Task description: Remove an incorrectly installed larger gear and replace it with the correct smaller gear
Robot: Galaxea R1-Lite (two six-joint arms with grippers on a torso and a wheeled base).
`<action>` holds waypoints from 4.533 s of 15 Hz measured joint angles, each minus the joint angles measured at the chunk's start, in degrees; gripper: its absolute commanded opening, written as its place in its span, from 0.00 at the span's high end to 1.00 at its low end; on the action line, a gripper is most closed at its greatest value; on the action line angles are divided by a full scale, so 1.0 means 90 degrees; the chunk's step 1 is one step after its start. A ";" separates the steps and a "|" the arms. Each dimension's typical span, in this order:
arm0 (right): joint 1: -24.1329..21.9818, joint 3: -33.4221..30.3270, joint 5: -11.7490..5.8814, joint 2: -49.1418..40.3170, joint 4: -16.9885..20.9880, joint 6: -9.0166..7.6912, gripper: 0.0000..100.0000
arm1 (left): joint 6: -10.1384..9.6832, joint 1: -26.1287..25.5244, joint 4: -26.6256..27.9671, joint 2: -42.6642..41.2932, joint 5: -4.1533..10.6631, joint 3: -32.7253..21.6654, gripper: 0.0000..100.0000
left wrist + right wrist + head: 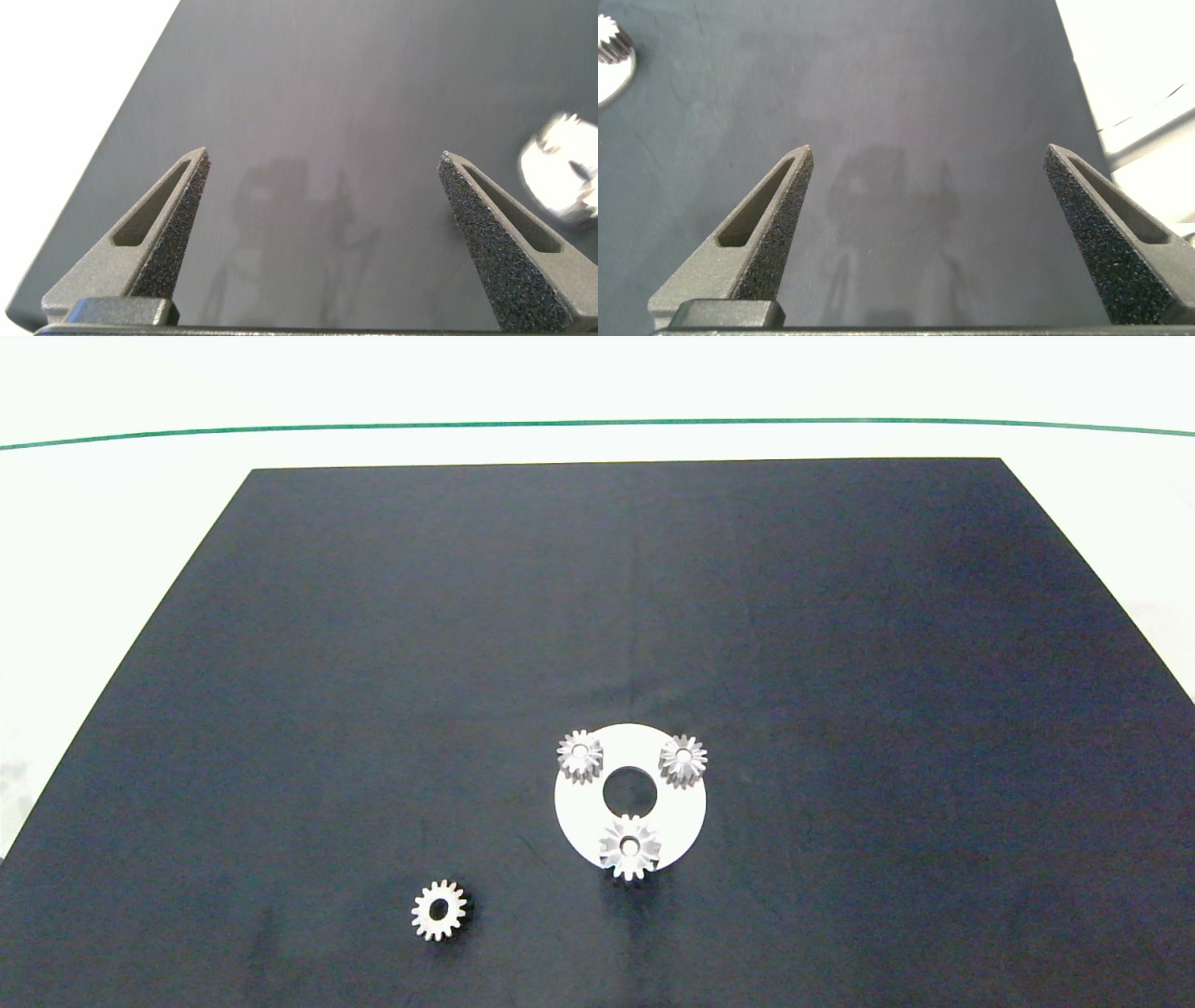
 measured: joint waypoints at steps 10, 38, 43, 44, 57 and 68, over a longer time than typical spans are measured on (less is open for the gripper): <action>-0.0515 -0.4412 -0.0005 0.3818 0.2922 -0.0799 0.00 | 0.0089 0.0294 0.4404 0.4428 0.0020 -0.5658 0.00; 0.0691 -0.4968 -0.0022 0.5892 0.3783 -0.0276 0.00 | 0.0083 -0.0084 0.6131 0.6358 0.0005 -0.7272 0.00; 0.2225 -0.6059 -0.0799 0.6778 0.4009 0.0389 0.00 | 0.0009 -0.0081 0.6167 0.6147 0.0005 -0.7482 0.00; 0.2639 -0.6212 -0.1093 0.6977 0.4017 0.0608 0.00 | 0.0007 -0.0079 0.6167 0.6106 0.0003 -0.7499 0.00; 0.6183 -0.8665 -0.2342 0.9923 0.4685 0.1857 0.00 | 0.0003 -0.0070 0.6177 0.5960 0.0005 -0.7530 0.00; 0.6915 -1.0497 -0.2499 1.1786 0.5918 0.1873 0.00 | 0.0003 -0.0049 0.6174 0.5958 0.0005 -0.7520 0.00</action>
